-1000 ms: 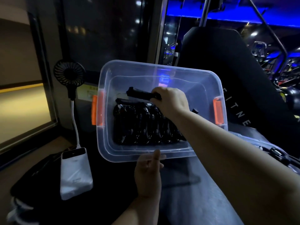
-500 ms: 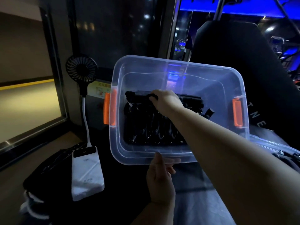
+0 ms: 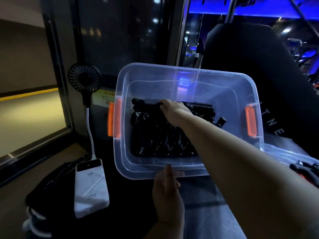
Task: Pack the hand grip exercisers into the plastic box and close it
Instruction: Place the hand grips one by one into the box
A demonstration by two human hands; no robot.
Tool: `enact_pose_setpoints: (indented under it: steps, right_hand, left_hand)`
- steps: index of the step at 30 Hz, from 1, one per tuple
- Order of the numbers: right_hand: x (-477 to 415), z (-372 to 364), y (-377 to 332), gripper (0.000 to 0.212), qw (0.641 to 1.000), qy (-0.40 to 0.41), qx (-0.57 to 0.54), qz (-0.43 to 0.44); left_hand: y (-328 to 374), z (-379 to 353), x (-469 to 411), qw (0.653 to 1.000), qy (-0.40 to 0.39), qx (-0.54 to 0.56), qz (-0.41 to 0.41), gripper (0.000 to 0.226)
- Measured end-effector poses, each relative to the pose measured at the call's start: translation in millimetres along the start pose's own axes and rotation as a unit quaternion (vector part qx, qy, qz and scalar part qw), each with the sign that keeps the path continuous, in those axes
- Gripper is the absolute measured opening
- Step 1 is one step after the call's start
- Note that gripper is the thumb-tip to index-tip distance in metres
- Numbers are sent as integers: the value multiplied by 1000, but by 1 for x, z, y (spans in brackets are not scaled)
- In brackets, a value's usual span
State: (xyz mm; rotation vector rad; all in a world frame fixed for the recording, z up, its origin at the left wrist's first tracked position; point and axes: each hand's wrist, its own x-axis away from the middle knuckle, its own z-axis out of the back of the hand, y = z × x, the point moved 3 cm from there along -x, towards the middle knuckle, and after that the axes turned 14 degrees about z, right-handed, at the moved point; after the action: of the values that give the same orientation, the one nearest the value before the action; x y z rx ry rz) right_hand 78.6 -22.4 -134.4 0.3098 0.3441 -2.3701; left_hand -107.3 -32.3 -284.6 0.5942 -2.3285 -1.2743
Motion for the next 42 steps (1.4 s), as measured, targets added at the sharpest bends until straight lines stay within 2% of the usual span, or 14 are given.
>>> enact_pose_setpoints:
  steps: [3, 4, 9, 11, 18, 24, 31, 34, 37, 39, 42]
  right_hand:
    - [7, 0, 1, 46, 1000, 17, -17, -8]
    - [10, 1, 1, 48, 999, 28, -24, -10]
    - [35, 11, 4, 48, 992, 121, -47, 2]
    - [49, 14, 7, 46, 987, 152, -51, 5]
    - [119, 22, 44, 26, 978, 200, -34, 42]
    - [187, 40, 88, 40, 960, 272, 35, 56]
    - [237, 47, 126, 23, 944, 322, 28, 60]
    - [257, 46, 145, 26, 941, 337, 8, 19]
    - [279, 40, 174, 20, 946, 314, -4, -79]
    - [296, 35, 196, 25, 949, 275, -11, -154]
    - [318, 22, 225, 39, 955, 156, 7, -253]
  left_hand:
    - [2, 4, 2, 999, 32, 7, 6, 63]
    - [3, 4, 3, 999, 41, 8, 7, 62]
    - [7, 11, 12, 996, 86, -11, 26, 26]
    - [13, 13, 13, 995, 95, -32, 14, 19]
    - [21, 10, 21, 992, 116, -57, -8, 24]
    - [19, 9, 20, 989, 127, -64, -36, 24]
    - [12, 10, 16, 987, 129, -69, -62, 29]
    - [9, 12, 12, 987, 130, -65, -75, 41]
    - [5, 14, 9, 986, 129, -65, -80, 43]
    - [3, 14, 7, 987, 122, -65, -81, 43]
    - [2, 14, 6, 986, 126, -66, -83, 43]
